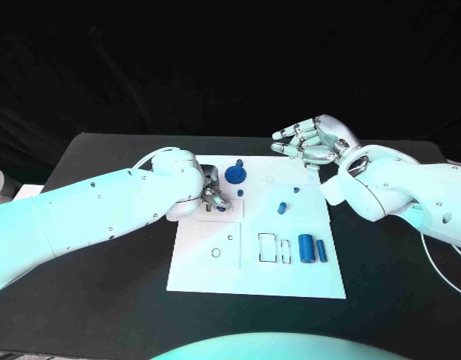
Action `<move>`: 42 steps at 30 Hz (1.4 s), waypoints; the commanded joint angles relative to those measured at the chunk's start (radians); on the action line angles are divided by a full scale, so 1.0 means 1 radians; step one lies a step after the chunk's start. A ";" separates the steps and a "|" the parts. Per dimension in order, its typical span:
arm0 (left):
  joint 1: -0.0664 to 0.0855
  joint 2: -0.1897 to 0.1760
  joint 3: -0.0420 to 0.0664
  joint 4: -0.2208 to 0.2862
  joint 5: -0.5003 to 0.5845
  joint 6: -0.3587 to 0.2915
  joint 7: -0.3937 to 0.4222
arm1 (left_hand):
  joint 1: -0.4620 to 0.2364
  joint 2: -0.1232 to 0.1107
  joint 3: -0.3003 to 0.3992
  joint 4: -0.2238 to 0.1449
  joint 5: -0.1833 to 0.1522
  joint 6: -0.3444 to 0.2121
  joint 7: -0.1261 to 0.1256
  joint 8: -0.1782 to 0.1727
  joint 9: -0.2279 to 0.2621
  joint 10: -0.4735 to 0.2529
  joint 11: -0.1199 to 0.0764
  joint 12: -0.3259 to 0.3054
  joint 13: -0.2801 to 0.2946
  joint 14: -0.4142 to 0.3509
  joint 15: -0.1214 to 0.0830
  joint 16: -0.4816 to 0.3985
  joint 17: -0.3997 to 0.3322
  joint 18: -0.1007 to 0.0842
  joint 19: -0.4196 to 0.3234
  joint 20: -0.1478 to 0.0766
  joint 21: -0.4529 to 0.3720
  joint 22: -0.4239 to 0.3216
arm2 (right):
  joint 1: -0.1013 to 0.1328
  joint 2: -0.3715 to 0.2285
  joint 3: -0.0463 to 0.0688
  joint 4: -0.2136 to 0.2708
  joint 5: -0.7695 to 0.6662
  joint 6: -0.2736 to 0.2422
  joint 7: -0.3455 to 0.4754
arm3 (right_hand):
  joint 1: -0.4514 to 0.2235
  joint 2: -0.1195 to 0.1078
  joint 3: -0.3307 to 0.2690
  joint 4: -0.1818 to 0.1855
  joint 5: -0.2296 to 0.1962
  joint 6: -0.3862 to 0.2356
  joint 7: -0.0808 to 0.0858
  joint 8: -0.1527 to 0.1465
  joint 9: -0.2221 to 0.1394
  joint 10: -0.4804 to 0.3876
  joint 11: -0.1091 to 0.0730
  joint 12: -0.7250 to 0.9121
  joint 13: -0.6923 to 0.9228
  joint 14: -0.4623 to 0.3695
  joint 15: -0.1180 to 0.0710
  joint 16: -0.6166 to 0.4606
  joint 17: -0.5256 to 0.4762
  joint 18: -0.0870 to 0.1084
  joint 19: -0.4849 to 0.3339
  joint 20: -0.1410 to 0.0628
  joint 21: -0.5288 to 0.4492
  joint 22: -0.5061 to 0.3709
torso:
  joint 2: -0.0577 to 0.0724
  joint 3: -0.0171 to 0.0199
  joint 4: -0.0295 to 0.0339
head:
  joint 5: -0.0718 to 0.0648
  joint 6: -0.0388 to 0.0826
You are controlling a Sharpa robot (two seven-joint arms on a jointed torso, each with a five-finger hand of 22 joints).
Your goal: Assemble the parts on the task board
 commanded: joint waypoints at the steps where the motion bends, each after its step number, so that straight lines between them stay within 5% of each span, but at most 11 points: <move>1: -0.006 0.008 -0.005 -0.022 0.025 0.047 -0.049 | -0.001 0.012 0.156 -0.148 0.004 0.032 -0.029 -0.006 0.005 -0.001 -0.003 0.005 0.004 0.105 -0.008 0.003 0.263 -0.006 0.072 -0.005 -0.003 0.196 | -0.001 0.000 0.000 0.003 -0.007 0.011 0.009 | -0.001 0.007 -0.005 0.001 0.006 0.006 -0.003 0.006 0.001 -0.002 -0.005 0.007 -0.001 0.033 0.004 -0.004 0.001 0.014 0.001 0.001 -0.003 -0.001 | 0.000 0.0008 0.0005 | -0.001 -0.001; 14: -0.006 0.031 -0.005 -0.055 0.079 0.098 -0.059 | -0.031 0.004 0.144 -0.131 0.004 0.031 -0.027 -0.014 0.012 0.001 0.000 0.017 0.019 0.105 -0.006 0.003 0.263 -0.004 0.070 -0.004 -0.010 0.193 | -0.001 -0.001 0.000 0.006 -0.007 0.013 0.007 | -0.001 0.007 -0.005 0.001 0.006 0.006 -0.003 0.006 0.001 -0.002 -0.005 0.007 -0.001 0.033 0.004 -0.004 0.001 0.014 0.001 0.001 -0.003 -0.001 | -0.001 0.0001 0.0017 | -0.005 -0.003; 22: -0.006 0.032 -0.006 -0.067 0.089 0.089 -0.068 | -0.141 -0.056 0.038 -0.064 0.003 0.054 -0.031 -0.020 0.022 -0.002 -0.002 0.019 0.016 0.105 -0.008 0.003 0.263 -0.006 0.073 -0.004 -0.001 0.199 | -0.001 -0.003 0.000 0.007 -0.007 0.012 0.007 | -0.001 0.007 -0.005 0.001 0.006 0.006 -0.003 0.006 0.001 -0.002 -0.005 0.007 -0.001 0.033 0.004 -0.004 0.001 0.014 0.001 0.001 -0.003 -0.001 | -0.001 -0.0004 0.0021 | -0.005 -0.002; 42: -0.006 0.027 -0.006 -0.081 0.087 0.091 -0.073 | -0.195 -0.074 -0.063 -0.010 0.003 0.076 -0.040 -0.013 0.050 0.006 -0.011 0.034 0.032 0.105 -0.016 0.003 0.263 -0.010 0.079 -0.010 0.015 0.211 | -0.001 -0.007 0.000 0.009 -0.007 0.011 0.005 | -0.001 0.009 -0.009 0.001 0.006 0.006 -0.003 0.005 0.001 -0.003 -0.005 0.005 -0.005 0.033 0.004 -0.006 0.000 0.014 0.001 0.000 -0.005 -0.003 | 0.000 0.0004 0.0012 | -0.006 -0.002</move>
